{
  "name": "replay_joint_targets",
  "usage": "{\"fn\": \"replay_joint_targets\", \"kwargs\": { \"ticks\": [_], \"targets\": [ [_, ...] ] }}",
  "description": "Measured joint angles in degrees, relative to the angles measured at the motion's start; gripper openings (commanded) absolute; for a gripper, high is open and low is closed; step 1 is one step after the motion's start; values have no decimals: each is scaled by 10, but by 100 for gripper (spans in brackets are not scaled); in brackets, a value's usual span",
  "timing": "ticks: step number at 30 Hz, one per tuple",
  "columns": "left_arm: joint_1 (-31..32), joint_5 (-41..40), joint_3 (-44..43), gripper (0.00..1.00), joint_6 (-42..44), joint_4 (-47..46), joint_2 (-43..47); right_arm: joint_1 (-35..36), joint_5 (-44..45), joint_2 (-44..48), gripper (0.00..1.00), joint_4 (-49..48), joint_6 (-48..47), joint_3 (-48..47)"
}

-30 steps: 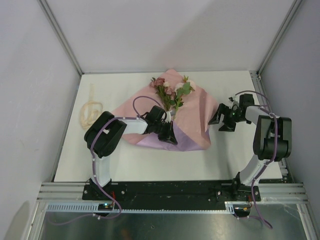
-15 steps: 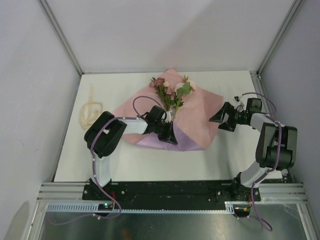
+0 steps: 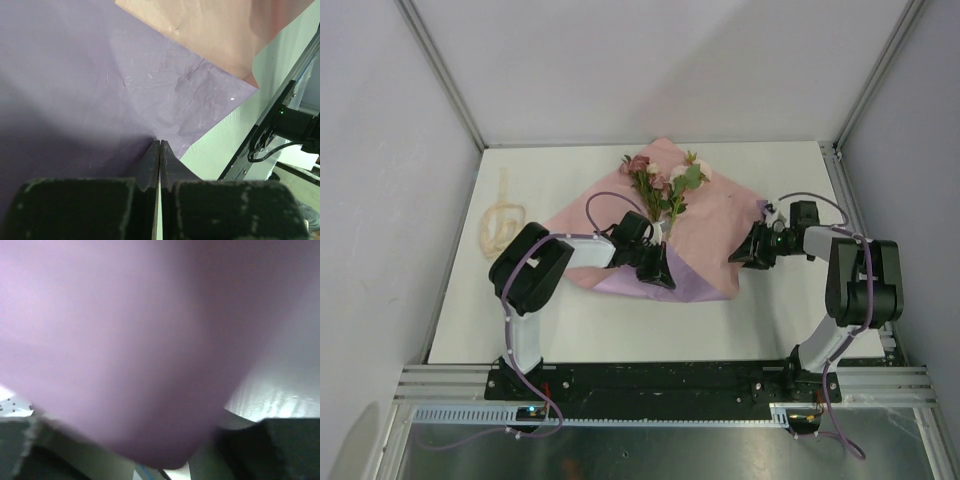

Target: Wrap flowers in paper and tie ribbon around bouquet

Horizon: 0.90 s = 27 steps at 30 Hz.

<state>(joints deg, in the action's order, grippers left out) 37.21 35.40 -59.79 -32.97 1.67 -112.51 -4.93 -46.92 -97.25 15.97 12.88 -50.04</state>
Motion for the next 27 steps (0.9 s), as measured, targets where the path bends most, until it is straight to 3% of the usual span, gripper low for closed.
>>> {"fn": "replay_joint_targets", "kwargs": {
  "ticks": [3,5,11,18,27],
  "targets": [
    [-1,3,-1,0,0,-1,-2,19,0,-12,8,31,-1,0],
    [-1,5,-2,0,0,-2,-3,30,-14,-10,2,34,12,0],
    [-1,8,-2,0,0,-5,-5,44,-74,36,0,-23,99,-1],
    [-1,14,-8,0,0,-10,-13,126,-117,77,0,-188,263,-9],
    [-2,21,-11,0,0,-12,-16,225,-118,-45,0,-438,493,-11]
  ]
}}
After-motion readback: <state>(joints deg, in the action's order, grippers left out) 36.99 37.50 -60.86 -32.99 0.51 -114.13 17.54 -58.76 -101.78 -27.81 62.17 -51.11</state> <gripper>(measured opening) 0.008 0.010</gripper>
